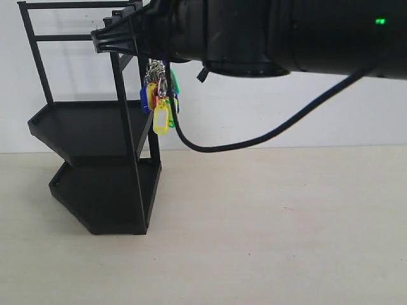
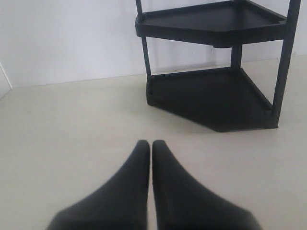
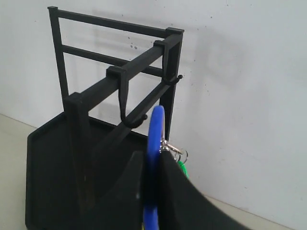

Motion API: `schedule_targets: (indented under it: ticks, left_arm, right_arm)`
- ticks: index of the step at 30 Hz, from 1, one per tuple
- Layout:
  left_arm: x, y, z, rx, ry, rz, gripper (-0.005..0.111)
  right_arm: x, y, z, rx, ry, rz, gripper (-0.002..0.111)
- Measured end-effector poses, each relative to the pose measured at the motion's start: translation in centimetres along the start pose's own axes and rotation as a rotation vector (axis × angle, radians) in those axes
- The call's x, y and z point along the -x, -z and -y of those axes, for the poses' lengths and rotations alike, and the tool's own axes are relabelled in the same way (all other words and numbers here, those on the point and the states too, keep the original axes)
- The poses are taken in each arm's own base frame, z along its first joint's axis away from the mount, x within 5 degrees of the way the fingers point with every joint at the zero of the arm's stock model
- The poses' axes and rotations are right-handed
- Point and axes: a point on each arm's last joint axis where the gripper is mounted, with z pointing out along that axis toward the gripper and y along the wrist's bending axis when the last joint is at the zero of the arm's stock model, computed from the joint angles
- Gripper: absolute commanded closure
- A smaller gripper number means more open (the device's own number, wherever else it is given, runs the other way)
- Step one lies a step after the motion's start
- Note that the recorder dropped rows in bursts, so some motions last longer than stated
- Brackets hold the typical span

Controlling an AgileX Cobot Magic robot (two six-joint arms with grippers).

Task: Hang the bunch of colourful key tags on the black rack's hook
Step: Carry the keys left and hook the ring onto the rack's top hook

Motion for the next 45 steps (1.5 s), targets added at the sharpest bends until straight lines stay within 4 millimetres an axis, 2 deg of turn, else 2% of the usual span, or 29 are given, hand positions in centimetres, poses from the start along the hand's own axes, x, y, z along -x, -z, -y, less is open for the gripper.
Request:
schedule_targets:
  ticks: [8, 26, 38, 45]
  left_arm:
    - [0.0, 0.0, 0.0, 0.0, 0.0, 0.0, 0.102]
    - [0.0, 0.0, 0.0, 0.0, 0.0, 0.0, 0.102]
    - [0.0, 0.0, 0.0, 0.0, 0.0, 0.0, 0.102]
    - [0.0, 0.0, 0.0, 0.0, 0.0, 0.0, 0.102]
  right_arm:
    - [0.0, -1.8, -0.4, -0.049, 0.042, -0.001, 0.109]
    - [-0.4, -2.4, -1.4, 0.024, 0.208, 0.005, 0.109]
    - [-0.5, -2.5, -1.3, 0.012, 0.15, 0.0, 0.109]
    - [-0.5, -2.2, -2.0, 0.029, 0.141, 0.002, 0.107]
